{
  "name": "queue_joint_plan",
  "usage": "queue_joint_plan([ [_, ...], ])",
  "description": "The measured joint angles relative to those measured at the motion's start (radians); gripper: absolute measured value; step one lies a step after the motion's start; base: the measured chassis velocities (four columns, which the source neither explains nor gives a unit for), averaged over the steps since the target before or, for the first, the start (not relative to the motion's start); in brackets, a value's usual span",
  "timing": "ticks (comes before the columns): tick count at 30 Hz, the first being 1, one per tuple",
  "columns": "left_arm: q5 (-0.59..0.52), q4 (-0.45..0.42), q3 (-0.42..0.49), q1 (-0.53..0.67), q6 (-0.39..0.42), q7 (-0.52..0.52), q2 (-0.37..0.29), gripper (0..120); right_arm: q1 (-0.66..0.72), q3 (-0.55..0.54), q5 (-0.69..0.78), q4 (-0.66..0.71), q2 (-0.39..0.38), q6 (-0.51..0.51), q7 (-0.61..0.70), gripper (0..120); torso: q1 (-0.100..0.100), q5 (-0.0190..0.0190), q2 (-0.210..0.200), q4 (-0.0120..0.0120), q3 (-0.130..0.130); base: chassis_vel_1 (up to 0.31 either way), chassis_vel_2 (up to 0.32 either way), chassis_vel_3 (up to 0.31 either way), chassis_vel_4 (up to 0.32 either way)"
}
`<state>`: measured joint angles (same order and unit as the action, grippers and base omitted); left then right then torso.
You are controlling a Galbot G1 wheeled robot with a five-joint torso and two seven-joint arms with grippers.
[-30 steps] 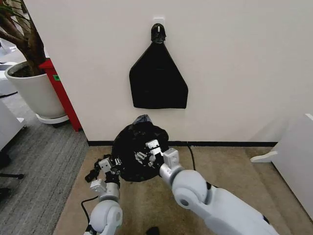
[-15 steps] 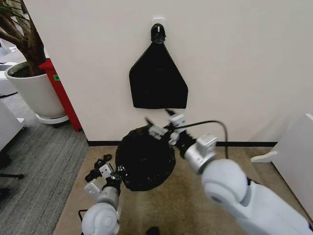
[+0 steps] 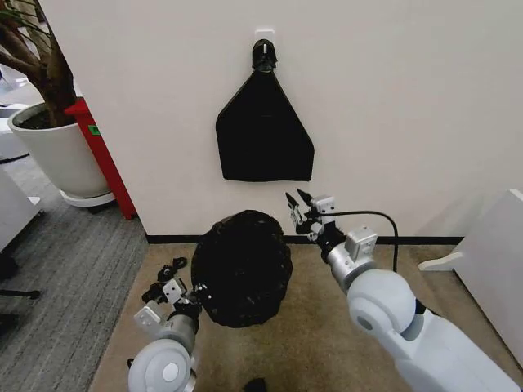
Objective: Place the garbage bag over the trash bin.
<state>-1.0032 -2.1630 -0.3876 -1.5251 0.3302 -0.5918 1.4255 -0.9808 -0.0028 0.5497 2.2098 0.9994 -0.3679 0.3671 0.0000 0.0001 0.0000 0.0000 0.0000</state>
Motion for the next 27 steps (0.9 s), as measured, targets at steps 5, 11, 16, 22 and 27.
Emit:
queue_joint_plan([
  [5, 0.042, 0.021, 0.003, -0.015, 0.002, 0.005, 0.011, 1, 0.005, -0.015, 0.001, 0.003, 0.001, -0.003, -0.018, 58, 0.000, -0.0002, 0.000, 0.0000, 0.000, 0.000, 0.000, 0.000, 0.000],
  [11, 0.104, 0.037, 0.001, -0.013, -0.014, 0.037, -0.010, 1, 0.019, -0.066, 0.158, 0.082, -0.016, -0.073, 0.016, 79, 0.000, -0.0003, 0.000, 0.0000, 0.000, 0.000, 0.000, 0.000, 0.000],
  [16, 0.148, 0.043, 0.003, -0.007, -0.027, 0.060, -0.016, 1, 0.084, -0.152, 0.171, 0.028, -0.001, -0.110, 0.016, 97, 0.000, -0.0001, 0.000, 0.0000, 0.000, 0.000, 0.000, 0.000, 0.000],
  [22, 0.171, 0.039, 0.012, -0.020, -0.035, 0.073, -0.009, 1, 0.155, -0.195, 0.220, -0.059, 0.024, -0.122, 0.031, 100, 0.000, -0.0002, 0.000, 0.0002, 0.000, 0.000, 0.000, 0.000, 0.000],
  [27, 0.184, 0.039, 0.020, -0.024, -0.043, 0.079, -0.008, 1, 0.157, -0.232, 0.205, -0.096, 0.044, -0.121, 0.027, 100, 0.000, -0.0002, 0.000, 0.0000, 0.000, 0.000, 0.000, 0.000, 0.000],
])
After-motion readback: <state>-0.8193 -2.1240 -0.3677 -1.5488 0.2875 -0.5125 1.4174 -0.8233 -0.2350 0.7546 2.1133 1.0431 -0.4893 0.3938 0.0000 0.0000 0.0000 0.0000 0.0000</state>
